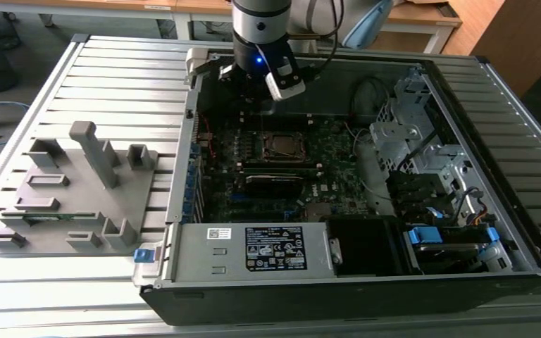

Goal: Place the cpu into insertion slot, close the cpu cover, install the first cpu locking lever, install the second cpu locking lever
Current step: 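Install the first cpu locking lever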

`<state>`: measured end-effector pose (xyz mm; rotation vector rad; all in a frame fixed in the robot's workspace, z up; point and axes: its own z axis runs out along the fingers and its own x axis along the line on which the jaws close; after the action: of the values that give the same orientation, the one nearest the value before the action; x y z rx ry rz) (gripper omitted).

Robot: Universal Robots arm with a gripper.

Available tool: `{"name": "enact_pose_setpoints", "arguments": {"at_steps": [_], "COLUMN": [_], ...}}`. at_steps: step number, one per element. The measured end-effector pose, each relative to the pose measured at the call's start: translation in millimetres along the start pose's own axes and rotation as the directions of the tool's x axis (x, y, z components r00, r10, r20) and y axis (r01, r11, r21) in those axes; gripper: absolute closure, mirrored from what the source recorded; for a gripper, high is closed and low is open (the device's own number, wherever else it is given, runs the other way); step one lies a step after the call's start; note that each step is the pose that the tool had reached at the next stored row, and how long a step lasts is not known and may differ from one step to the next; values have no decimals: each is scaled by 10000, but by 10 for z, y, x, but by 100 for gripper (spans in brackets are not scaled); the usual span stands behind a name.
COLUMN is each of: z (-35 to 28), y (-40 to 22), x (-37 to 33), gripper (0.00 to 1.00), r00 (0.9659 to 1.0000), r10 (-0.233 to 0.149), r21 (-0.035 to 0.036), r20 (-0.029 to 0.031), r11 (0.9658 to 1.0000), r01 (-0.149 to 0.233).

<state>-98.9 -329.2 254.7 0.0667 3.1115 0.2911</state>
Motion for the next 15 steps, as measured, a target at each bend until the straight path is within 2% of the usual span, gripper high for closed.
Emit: {"name": "enact_pose_setpoints", "arguments": {"at_steps": [15], "z": [6], "y": [6], "x": [-166], "gripper": [90], "r00": [10000], "r10": [0], "r21": [1], "r20": [-1], "r11": [10000], "r01": [0]}}
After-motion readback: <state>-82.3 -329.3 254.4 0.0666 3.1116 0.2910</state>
